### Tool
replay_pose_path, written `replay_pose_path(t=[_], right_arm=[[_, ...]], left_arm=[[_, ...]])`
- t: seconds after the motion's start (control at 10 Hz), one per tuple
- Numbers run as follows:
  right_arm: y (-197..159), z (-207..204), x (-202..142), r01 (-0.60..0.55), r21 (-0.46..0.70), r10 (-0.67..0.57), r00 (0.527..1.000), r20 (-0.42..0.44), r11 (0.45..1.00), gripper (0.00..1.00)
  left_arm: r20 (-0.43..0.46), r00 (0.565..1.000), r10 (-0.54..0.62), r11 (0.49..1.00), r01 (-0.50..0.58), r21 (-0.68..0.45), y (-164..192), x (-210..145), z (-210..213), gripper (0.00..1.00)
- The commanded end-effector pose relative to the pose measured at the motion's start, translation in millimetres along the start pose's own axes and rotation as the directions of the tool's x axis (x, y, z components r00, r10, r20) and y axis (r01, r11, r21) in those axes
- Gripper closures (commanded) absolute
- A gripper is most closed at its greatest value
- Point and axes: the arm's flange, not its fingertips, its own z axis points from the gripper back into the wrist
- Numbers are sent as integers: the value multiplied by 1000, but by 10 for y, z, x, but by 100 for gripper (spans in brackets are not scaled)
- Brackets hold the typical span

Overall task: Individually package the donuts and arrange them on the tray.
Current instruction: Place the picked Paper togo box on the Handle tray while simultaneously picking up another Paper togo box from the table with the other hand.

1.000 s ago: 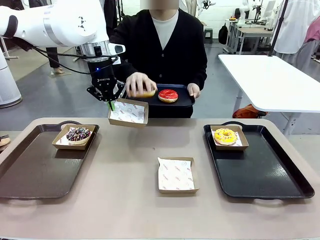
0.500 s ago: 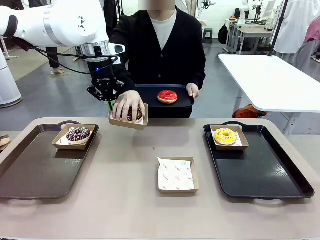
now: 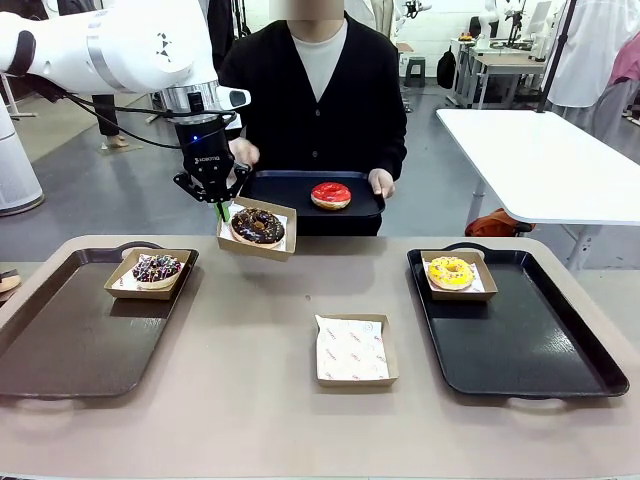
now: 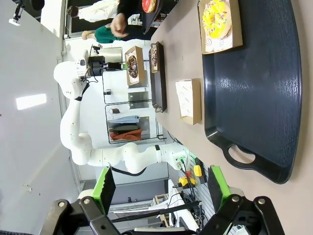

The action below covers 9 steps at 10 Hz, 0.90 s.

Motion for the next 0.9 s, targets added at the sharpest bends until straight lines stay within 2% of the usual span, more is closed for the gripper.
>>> replay_pose_path(t=[0.0, 0.8], right_arm=[[-9, 4, -24, 14, -4, -14, 1000, -12, 1000, 0], [-9, 4, -24, 14, -4, -14, 1000, -12, 1000, 0]], left_arm=[[1, 1000, -3, 1000, 3, -1, 20, -33, 18, 100], [1, 1000, -3, 1000, 3, -1, 20, -33, 18, 100]])
